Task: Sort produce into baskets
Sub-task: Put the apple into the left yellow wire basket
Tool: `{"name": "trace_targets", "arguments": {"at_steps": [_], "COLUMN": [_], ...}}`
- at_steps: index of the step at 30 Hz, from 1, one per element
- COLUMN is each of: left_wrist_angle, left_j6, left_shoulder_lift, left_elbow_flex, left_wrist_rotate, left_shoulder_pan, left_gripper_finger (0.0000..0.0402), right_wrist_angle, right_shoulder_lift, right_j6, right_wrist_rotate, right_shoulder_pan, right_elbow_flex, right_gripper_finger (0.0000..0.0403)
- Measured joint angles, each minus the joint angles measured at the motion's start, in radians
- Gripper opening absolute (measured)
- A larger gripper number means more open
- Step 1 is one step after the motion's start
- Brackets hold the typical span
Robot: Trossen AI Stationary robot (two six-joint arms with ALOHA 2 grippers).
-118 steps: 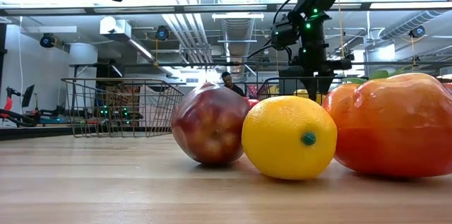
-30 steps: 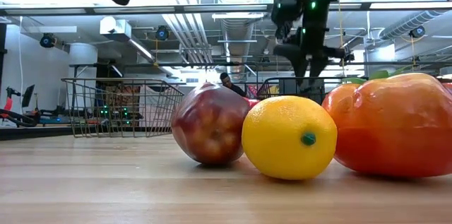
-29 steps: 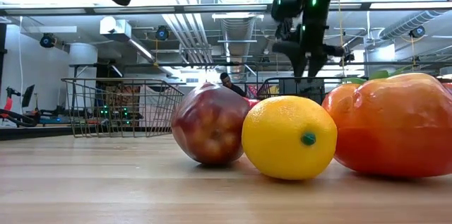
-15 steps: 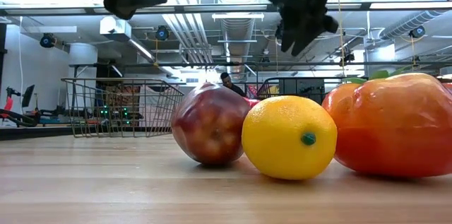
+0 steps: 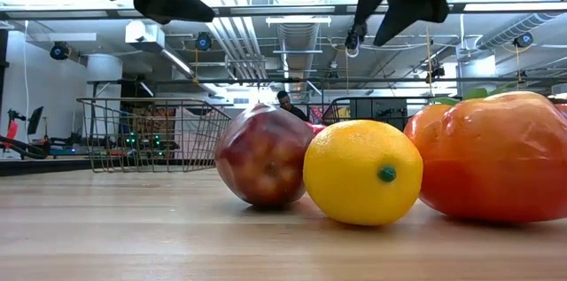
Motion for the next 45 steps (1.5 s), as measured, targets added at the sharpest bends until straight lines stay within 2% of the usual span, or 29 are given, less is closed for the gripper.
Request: {"name": "trace_targets", "arguments": {"at_steps": [10, 16, 24, 33, 45], "left_wrist_angle": [-0.048, -0.038, -0.035, 0.049, 0.136], "left_j6": [0.014, -0.032, -0.038, -0.057, -0.107], "left_shoulder_lift": [0.184, 0.197, 0.203, 0.299, 0.397], "left_elbow_flex": [0.090, 0.090, 0.081, 0.080, 0.079], "left_wrist_rotate": [0.000, 0.008, -0.003, -0.063, -0.052], "left_shoulder_pan": [-0.066, -0.086, -0.113, -0.138, -0.148], "left_gripper_finger": [0.0233, 0.0231, 0.0231, 0.0231, 0.0231], "right_wrist_angle": [0.162, 0.269, 0.311, 0.413, 0.474], "right_shoulder_lift": [0.023, 0.133, 0.253, 0.318, 0.391], "right_j6": [0.077, 0.096, 0.128, 0.162, 0.184], "right_wrist_rotate": [-0.004, -0.112, -0.180, -0.184, -0.183], "right_shoulder_pan": [0.099, 0.104, 0.107, 0.136, 0.135], "right_elbow_flex": [-0.022, -0.017, 0.022, 0.039, 0.038], "right_gripper_finger": [0.0310, 0.0332, 0.0345, 0.0348, 0.0350]}}
